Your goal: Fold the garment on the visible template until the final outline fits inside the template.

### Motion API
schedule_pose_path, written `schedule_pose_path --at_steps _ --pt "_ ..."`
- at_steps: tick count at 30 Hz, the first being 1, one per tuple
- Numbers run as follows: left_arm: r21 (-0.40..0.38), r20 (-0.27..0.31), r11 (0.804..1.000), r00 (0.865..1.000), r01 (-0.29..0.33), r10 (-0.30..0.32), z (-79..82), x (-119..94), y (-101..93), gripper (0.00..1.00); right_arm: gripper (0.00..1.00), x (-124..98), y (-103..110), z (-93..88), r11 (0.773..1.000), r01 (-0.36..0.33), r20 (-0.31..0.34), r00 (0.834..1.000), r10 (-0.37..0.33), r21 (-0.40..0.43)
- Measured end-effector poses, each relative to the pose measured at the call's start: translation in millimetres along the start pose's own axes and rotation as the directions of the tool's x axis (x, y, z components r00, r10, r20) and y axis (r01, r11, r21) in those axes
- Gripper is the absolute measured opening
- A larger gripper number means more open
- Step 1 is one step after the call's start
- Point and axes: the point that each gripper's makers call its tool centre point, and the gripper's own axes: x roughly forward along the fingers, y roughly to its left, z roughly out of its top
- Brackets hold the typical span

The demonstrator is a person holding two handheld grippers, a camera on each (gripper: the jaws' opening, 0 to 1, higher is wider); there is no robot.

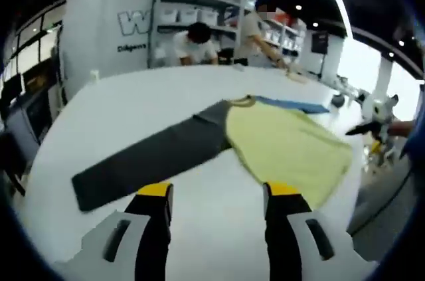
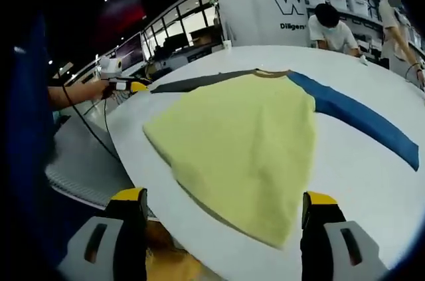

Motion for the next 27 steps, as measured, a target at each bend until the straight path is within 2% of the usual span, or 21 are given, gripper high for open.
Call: schedule_pose_path --at_steps 1,2,5,6,9,11,16,20,25,27 --pt "0.006 -0.008 1.0 1.0 0.008 -0.008 -4.1 1.0 -5.5 0.55 0.96 0.1 4.0 -0.8 1.0 -0.011 -0.002 1.0 0.011 0.0" --pt "0.009 -0.042 0.999 0.998 0.046 -0.046 -21.4 4.8 -24.6 0.54 0.95 0.4 6.5 -1.7 1.0 -0.016 -0.003 1.0 0.016 0.0" --pt "-0.023 -0.054 0.994 0.993 0.104 -0.105 -33.3 9.9 -53.4 0.52 0.94 0.1 9.9 -7.4 1.0 -0.016 -0.014 1.0 0.016 -0.004" --pt "-0.033 -0.079 0.99 0.987 0.137 -0.139 -37.0 11.1 -78.4 0.53 0.94 -0.8 11.1 -8.6 1.0 -0.016 -0.013 1.0 0.016 -0.002" --pt "-0.03 -0.083 0.988 0.985 0.15 -0.152 -37.2 9.5 -86.4 0.53 0.9 -3.1 13.2 -8.5 1.0 -0.02 -0.006 1.0 0.02 0.004" --pt "-0.032 -0.093 0.983 0.978 0.182 -0.184 -37.6 8.9 -103.6 0.52 0.89 -2.4 16.0 -11.1 0.999 -0.036 -0.01 0.999 0.036 0.005" --pt "-0.039 -0.113 0.976 0.969 0.216 -0.219 -42.4 4.7 -108.3 0.52 0.93 4.1 16.7 -26.1 0.998 -0.062 -0.048 0.997 0.063 0.03" --pt "-0.073 -0.118 0.971 0.965 0.228 -0.236 -45.9 5.4 -108.5 0.52 0.99 4.2 19.3 -28.1 0.997 -0.069 -0.047 0.996 0.071 0.035" --pt "-0.093 -0.13 0.968 0.961 0.234 -0.245 -57.9 15.5 -102.5 0.51 0.98 3.3 19.8 -25.0 0.996 -0.072 -0.036 0.997 0.074 0.053" --pt "-0.087 -0.143 0.967 0.958 0.238 -0.249 -59.3 19.0 -110.9 0.5 0.98 3.3 19.6 -25.1 0.996 -0.073 -0.037 0.997 0.074 0.05"
